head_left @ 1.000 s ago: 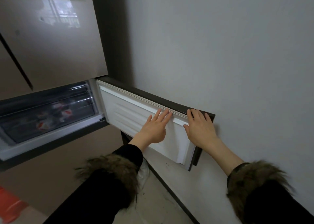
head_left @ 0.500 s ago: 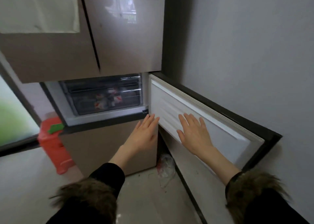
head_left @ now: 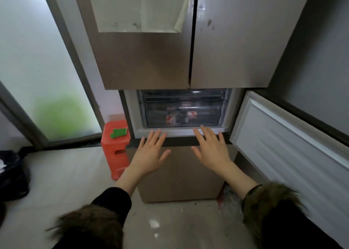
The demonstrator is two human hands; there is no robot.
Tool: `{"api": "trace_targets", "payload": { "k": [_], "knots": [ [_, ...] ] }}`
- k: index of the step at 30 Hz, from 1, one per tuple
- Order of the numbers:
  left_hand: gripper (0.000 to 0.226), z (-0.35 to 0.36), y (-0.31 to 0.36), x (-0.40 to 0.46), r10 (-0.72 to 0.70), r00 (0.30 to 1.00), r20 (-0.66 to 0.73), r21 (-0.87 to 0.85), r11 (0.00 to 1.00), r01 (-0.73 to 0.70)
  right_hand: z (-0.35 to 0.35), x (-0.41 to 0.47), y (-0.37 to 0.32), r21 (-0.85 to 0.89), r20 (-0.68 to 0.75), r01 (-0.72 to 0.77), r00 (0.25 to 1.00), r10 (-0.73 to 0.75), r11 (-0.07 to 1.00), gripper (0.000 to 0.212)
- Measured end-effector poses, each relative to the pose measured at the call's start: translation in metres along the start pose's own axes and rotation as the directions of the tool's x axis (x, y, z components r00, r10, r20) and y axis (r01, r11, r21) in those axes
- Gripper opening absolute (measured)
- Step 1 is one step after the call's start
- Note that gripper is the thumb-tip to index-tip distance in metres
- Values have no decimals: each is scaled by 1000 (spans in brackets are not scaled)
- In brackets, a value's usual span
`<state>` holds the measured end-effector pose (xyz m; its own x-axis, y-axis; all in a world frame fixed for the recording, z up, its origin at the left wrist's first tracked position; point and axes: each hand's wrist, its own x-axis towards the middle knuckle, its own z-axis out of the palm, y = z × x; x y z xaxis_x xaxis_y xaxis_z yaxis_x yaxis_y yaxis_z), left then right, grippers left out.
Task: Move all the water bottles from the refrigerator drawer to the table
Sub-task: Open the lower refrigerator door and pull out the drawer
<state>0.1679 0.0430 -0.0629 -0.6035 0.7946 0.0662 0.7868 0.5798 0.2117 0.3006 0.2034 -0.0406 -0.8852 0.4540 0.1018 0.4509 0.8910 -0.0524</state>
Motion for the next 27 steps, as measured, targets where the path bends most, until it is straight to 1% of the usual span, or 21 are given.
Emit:
{"api": "trace_targets", "payload": {
  "k": [3,4,6,7,9,10,11,12,13,14,15,16,17,18,19,20,21,22,25,27],
  "knots": [
    [66,6,-28,27,-19,999,43,-5,1000,19,17,34,-9,-3,20,-21,1000,21,1000,61],
    [66,8,-33,38,-33,997,76,-55,998,37,22,44,-10,-6,25,-30,999,30,1000,61],
    [66,14,-40,59,-78,988,132,-230,967,107,32,66,-9,1,39,-62,997,62,998,62],
    [67,17,-42,69,-93,985,145,-304,943,134,38,77,-6,10,56,-81,995,81,997,62],
    [67,26,-44,90,-102,982,157,-399,903,158,51,99,3,38,87,-111,990,108,993,62],
    [66,29,-45,101,-103,980,169,-450,877,170,58,110,8,72,99,-122,988,115,990,61],
    [65,31,-47,112,-110,976,189,-517,834,194,66,123,14,147,105,-140,987,125,979,60],
    [64,34,-49,125,-130,969,211,-593,771,233,71,134,19,275,108,-172,983,147,946,58],
    [61,38,-51,137,-166,957,238,-671,684,286,76,146,23,458,122,-230,973,196,859,56],
    [58,42,-53,151,-218,939,265,-753,562,343,79,158,26,661,171,-312,948,268,682,54],
    [55,46,-55,164,-278,914,297,-836,388,389,81,170,29,823,263,-392,904,336,412,51],
    [53,49,-57,177,-322,884,340,-895,178,409,82,181,33,897,373,-431,856,358,97,47],
    [53,53,-59,188,-335,858,388,-916,-35,400,83,191,37,886,464,-424,821,333,-188,41],
    [52,55,-60,198,-330,842,426,-902,-220,370,85,201,42,829,517,-391,808,282,-400,32],
    [50,54,-62,208,-326,831,450,-870,-372,324,86,211,48,759,544,-350,804,241,-549,24],
    [45,51,-63,217,-328,822,465,-825,-496,269,86,221,54,678,570,-305,793,216,-669,22],
    [39,49,-65,227,-334,815,474,-777,-593,210,88,230,61,597,595,-257,777,204,-760,26],
    [33,47,-67,236,-343,807,481,-732,-664,154,89,239,67,532,616,-213,761,202,-819,31],
    [39,44,-69,257,-354,784,510,-603,-797,32,91,259,82,390,648,-113,739,185,-914,43],
    [47,46,-70,263,-344,772,534,-546,-838,5,95,266,86,342,659,-90,733,170,-935,46]
  ]
}}
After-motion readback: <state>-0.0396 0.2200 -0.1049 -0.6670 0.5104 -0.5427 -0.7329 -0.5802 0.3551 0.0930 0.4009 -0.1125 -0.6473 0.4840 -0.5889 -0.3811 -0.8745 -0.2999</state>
